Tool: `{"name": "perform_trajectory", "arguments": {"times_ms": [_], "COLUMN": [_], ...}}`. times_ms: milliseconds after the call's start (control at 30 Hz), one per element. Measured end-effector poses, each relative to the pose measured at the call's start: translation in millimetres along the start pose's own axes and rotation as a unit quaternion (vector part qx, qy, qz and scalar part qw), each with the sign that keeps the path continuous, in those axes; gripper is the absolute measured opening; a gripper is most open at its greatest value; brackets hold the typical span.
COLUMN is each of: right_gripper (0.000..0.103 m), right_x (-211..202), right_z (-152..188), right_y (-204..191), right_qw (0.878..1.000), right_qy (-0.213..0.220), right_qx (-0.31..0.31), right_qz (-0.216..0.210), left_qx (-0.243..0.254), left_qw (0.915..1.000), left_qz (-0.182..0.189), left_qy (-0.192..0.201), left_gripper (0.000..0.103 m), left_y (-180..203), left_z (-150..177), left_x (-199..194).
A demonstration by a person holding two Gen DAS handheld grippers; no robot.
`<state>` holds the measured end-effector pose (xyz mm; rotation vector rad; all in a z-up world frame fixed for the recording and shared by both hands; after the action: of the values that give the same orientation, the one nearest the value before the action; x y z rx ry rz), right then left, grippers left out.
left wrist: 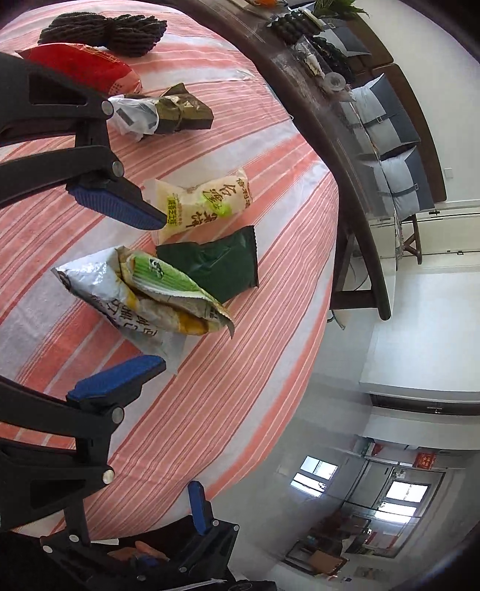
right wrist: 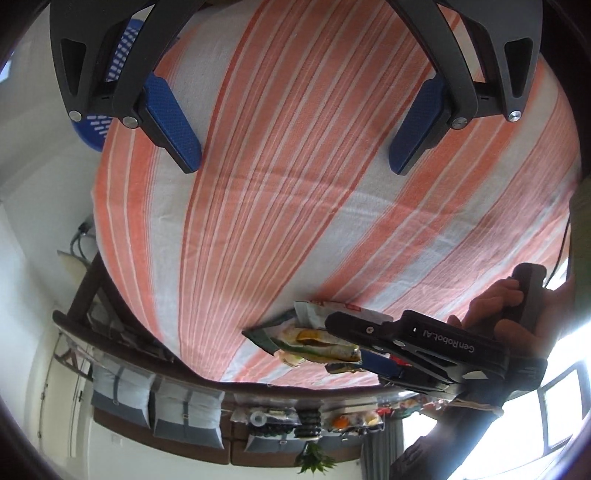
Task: Collect trash
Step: 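Return to the table and grasp the green-and-white snack bag with the left tool, then grasp the dark green packet with the right tool while the left tool holds the snack bag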
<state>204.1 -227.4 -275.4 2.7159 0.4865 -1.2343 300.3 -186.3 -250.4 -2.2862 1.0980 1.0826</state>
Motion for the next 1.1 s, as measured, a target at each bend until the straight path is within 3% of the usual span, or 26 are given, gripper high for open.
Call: {"name": "perform_trajectory", "arguments": {"times_ms": [33,67,167,333,500,600,633,667,733,833,933,1100], "right_gripper": [0.102,0.102,0.103,0.103,0.103,0.103,0.103,0.103,0.103,0.103,0.103,0.103], "right_x": [0.0,-0.5,-0.1,0.5,-0.2,-0.1,-0.1,-0.4,-0.2,-1.0,-1.7,-2.4], "right_z": [-0.3,0.1,-0.5,-0.9,0.8,0.7,0.7,0.9,0.8,1.1,1.0,1.1], "right_y": [0.0,-0.1,-0.7,-1.1,-1.7,-0.9,-0.9,-1.0,-0.9,0.0,0.5,2.1], "right_qw": [1.000,1.000,1.000,1.000,1.000,1.000,1.000,1.000,1.000,1.000,1.000,1.000], "right_qy": [0.000,0.000,0.000,-0.001,0.000,0.003,0.003,0.005,0.006,0.011,0.017,0.014], "right_qx": [0.000,0.001,0.002,0.003,0.006,0.006,0.006,0.007,0.007,0.009,0.014,0.020], "right_qz": [0.000,0.000,0.002,0.003,0.006,0.007,0.008,0.008,0.010,0.012,0.015,0.020], "left_qx": [-0.006,-0.017,-0.060,-0.138,-0.260,-0.277,-0.280,-0.286,-0.290,-0.271,-0.235,-0.228], "left_qw": [1.0000,0.9997,0.9978,0.9893,0.9602,0.9517,0.9512,0.9502,0.9496,0.9560,0.9611,0.9606], "left_qz": [0.006,0.016,0.024,-0.018,-0.090,-0.126,-0.124,-0.120,-0.114,-0.113,-0.145,-0.159], "left_qy": [0.002,0.006,0.017,0.042,0.050,0.038,0.033,0.031,0.031,0.005,-0.005,-0.013], "left_gripper": [0.069,0.045,0.025,0.023,0.024,0.029,0.041,0.060,0.079,0.080,0.080,0.083], "left_y": [1.1,2.1,-2.8,-18.5,-50.6,-59.3,-59.8,-60.0,-60.3,-58.0,-56.0,-58.6], "left_z": [0.7,1.2,3.4,30.7,89.1,117.9,123.9,128.2,131.6,134.4,134.4,135.5], "left_x": [0.6,-0.1,-10.7,-63.3,-108.6,-114.8,-113.2,-112.1,-109.7,-95.7,-87.4,-83.7]}}
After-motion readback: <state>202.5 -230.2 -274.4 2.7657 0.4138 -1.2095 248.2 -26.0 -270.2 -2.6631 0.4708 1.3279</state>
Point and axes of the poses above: each gripper's, at about its wrist camera, not at the fingertips, and x roughly the way its jaws point, y to its right, z to its underside, the point moved 10 cm from there along x, roughly the way its jaws point, and after that the axes turned 1 degree about x, right-handed, at the moved point
